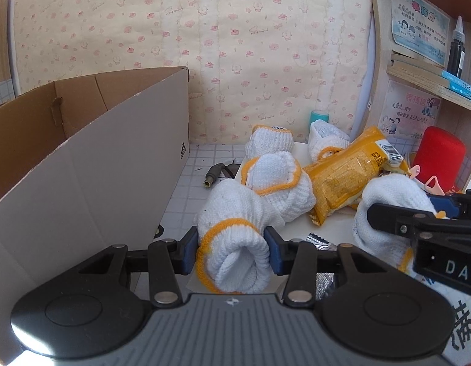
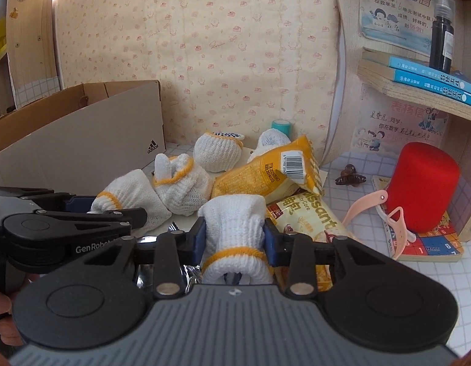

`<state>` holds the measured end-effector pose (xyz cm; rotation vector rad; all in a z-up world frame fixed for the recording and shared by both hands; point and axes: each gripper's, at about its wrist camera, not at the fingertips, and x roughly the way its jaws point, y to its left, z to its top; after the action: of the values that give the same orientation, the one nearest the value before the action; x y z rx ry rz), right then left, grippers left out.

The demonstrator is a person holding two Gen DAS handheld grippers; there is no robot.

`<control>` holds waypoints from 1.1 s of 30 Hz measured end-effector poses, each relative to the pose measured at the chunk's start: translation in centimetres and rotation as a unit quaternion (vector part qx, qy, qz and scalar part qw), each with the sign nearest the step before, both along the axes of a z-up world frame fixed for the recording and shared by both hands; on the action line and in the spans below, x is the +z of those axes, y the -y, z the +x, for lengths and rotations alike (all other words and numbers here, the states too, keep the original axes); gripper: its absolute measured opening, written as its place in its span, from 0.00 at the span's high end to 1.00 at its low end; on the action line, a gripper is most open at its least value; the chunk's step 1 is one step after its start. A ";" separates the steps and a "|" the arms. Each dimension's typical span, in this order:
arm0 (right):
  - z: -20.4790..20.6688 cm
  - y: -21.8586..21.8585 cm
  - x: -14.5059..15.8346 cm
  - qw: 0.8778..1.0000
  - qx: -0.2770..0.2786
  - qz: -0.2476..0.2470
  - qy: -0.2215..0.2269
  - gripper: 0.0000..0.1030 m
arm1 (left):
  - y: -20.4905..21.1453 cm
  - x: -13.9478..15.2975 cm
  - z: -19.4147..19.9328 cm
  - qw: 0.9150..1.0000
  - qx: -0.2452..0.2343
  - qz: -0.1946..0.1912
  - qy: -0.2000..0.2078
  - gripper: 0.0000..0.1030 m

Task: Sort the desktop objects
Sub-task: 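Lift both gloves and carry them over the cardboard box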

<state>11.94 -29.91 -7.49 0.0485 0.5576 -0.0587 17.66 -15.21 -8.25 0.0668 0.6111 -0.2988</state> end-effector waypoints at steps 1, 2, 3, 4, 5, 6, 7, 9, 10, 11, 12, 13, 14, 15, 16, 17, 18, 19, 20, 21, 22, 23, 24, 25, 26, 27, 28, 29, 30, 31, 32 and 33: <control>-0.1 0.1 0.2 1.000 -0.001 0.002 0.002 0.64 | 0.0 0.0 0.0 1.000 0.000 0.000 0.000 0.54; -0.2 0.2 0.4 1.000 -0.003 0.004 0.004 0.64 | 0.0 0.0 -0.1 1.000 0.000 0.000 0.001 0.55; -0.4 0.5 0.6 1.000 -0.005 0.009 0.008 0.64 | 0.1 0.0 -0.2 1.000 0.000 0.000 0.002 0.56; -0.5 0.6 0.8 1.000 -0.006 0.011 0.010 0.64 | 0.1 0.1 -0.2 1.000 0.000 0.000 0.002 0.56; -0.6 0.7 0.9 1.000 -0.008 0.012 0.011 0.64 | 0.1 0.1 -0.3 1.000 0.000 0.000 0.003 0.56; -0.7 0.7 0.9 1.000 -0.009 0.013 0.013 0.64 | 0.2 0.1 -0.4 1.000 -0.001 0.001 0.005 0.56; -0.8 0.7 1.0 1.000 -0.009 0.014 0.014 0.64 | 0.2 0.2 -0.5 1.000 -0.001 0.001 0.006 0.56; -1.1 0.7 1.1 1.000 -0.008 0.017 0.015 0.64 | 0.3 0.3 -0.7 1.000 -0.002 0.001 0.009 0.57; -1.2 0.7 1.1 1.000 -0.008 0.016 0.016 0.64 | 0.3 0.3 -0.9 1.000 -0.001 0.000 0.011 0.57; -1.3 0.7 1.2 1.000 -0.008 0.016 0.016 0.64 | 0.3 0.5 -1.0 1.000 0.000 -0.001 0.015 0.58; -1.5 0.8 1.3 1.000 -0.009 0.018 0.018 0.64 | 0.3 0.6 -1.1 1.000 -0.001 0.000 0.017 0.58; -1.6 0.8 1.4 1.000 -0.010 0.019 0.020 0.64 | 0.3 0.7 -1.3 1.000 -0.002 -0.001 0.020 0.58; -1.7 0.9 1.5 1.000 -0.010 0.021 0.020 0.64 | 0.2 0.9 -1.4 1.000 -0.002 -0.002 0.022 0.59; -1.9 0.9 1.6 0.999 -0.012 0.020 0.023 0.64 | 0.2 1.0 -1.6 1.000 -0.003 -0.002 0.025 0.60; -2.0 0.9 1.7 0.999 -0.013 0.019 0.025 0.64 | 0.2 1.1 -1.8 1.000 -0.004 -0.002 0.027 0.60; -2.1 0.8 1.8 0.999 -0.012 0.019 0.026 0.64 | 0.2 1.2 -2.0 1.000 -0.004 -0.003 0.030 0.60; -2.3 0.8 1.9 0.999 -0.012 0.019 0.028 0.64 | 0.3 1.4 -2.2 0.999 -0.005 -0.004 0.033 0.60; -2.4 0.7 2.0 0.999 -0.012 0.019 0.031 0.64 | 0.3 1.5 -2.3 0.999 -0.006 -0.004 0.035 0.60; -2.5 0.7 2.0 0.999 -0.012 0.019 0.032 0.64 | 0.3 1.7 -2.5 0.999 -0.007 -0.006 0.037 0.60; -2.6 0.6 2.1 0.999 -0.011 0.019 0.034 0.64 | 0.3 1.9 -2.6 0.999 -0.007 -0.007 0.039 0.61; -2.7 0.6 2.2 0.999 -0.011 0.019 0.035 0.64 | 0.3 2.0 -2.7 0.999 -0.008 -0.007 0.042 0.61; -2.8 0.6 2.2 0.999 -0.011 0.018 0.036 0.64 | 0.3 2.2 -2.8 0.999 -0.007 -0.006 0.044 0.61; -2.9 0.5 2.3 0.999 -0.011 0.019 0.037 0.64 | 0.2 2.3 -2.9 0.999 -0.008 -0.008 0.046 0.61; -3.0 0.5 2.3 0.999 -0.010 0.021 0.039 0.64 | 0.2 2.4 -3.0 0.999 -0.008 -0.009 0.047 0.61; -3.1 0.4 2.4 0.999 -0.009 0.021 0.040 0.64 | 0.1 2.6 -3.1 0.999 -0.007 -0.010 0.048 0.61; -3.2 0.3 2.6 0.999 -0.008 0.020 0.043 0.64 | 0.0 2.8 -3.2 0.999 -0.007 -0.011 0.050 0.61; -3.3 0.2 2.7 0.999 -0.007 0.020 0.044 0.64 | 0.0 3.0 -3.4 0.999 -0.007 -0.011 0.052 0.61; -3.4 0.1 2.8 0.999 -0.005 0.019 0.044 0.64 | 0.0 3.1 -3.5 0.998 -0.007 -0.012 0.054 0.61; -3.5 0.1 2.9 0.999 -0.006 0.019 0.046 0.64 | -0.1 3.3 -3.6 0.998 -0.007 -0.012 0.056 0.61; -3.6 0.0 3.0 0.999 -0.005 0.020 0.047 0.64 | -0.1 3.4 -3.8 0.998 -0.007 -0.012 0.058 0.61; -3.7 0.0 3.1 0.999 -0.004 0.021 0.048 0.64 | -0.2 3.6 -3.9 0.998 -0.007 -0.012 0.059 0.61; -3.8 0.0 3.2 0.999 -0.004 0.022 0.050 0.64 | -0.2 3.8 -4.0 0.998 -0.007 -0.013 0.061 0.61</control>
<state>8.11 -29.87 -4.33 0.0958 0.4593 -0.0520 13.64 -14.98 -4.43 0.0633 0.4859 -0.3147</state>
